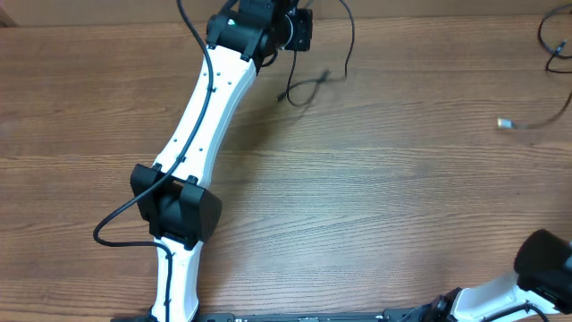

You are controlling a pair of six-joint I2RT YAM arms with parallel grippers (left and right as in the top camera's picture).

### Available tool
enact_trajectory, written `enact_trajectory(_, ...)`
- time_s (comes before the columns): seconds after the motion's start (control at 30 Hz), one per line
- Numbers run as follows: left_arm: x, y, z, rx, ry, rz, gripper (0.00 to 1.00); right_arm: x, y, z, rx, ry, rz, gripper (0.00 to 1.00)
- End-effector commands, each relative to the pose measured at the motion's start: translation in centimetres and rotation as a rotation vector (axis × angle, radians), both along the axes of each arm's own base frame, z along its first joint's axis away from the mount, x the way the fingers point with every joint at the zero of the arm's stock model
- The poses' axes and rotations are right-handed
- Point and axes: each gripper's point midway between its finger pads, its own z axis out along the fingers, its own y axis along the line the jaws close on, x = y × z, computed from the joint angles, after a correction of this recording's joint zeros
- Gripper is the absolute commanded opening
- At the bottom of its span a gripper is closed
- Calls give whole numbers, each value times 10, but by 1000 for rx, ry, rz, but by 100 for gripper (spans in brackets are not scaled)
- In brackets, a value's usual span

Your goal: Untangle cables

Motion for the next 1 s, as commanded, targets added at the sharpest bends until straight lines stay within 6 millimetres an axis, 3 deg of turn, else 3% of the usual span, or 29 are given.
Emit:
enact_trajectory(0.0,5,8,28,-32,-61,60,4,-22,-20,8,-23,-12,8,4)
enact_trajectory(0.23,7,4,33,-46,-81,49,4,-23,-82,-65,160,86,23,4)
enact_trajectory(0.3,6,4,31,-42,-72,50,4,-17,-97,-99,250,129,29,4)
enact_trajectory(0.43,5,4,30,-41,-69,49,4,4,-107,-191,517,242,86,4)
enact_trajectory(0.63,6,4,31,-43,-72,49,4,29,-91,-319,1086,229,170,4)
enact_trajectory(0.73,4,3,29,-43,-61,43,4,40,-74,-365,1308,224,229,4)
enact_trajectory(0.87,1,4,26,-31,-49,38,4,55,-47,-396,1477,247,381,4)
enact_trajectory(0.97,0,5,24,-27,-42,38,4,56,-43,-412,1524,264,385,4)
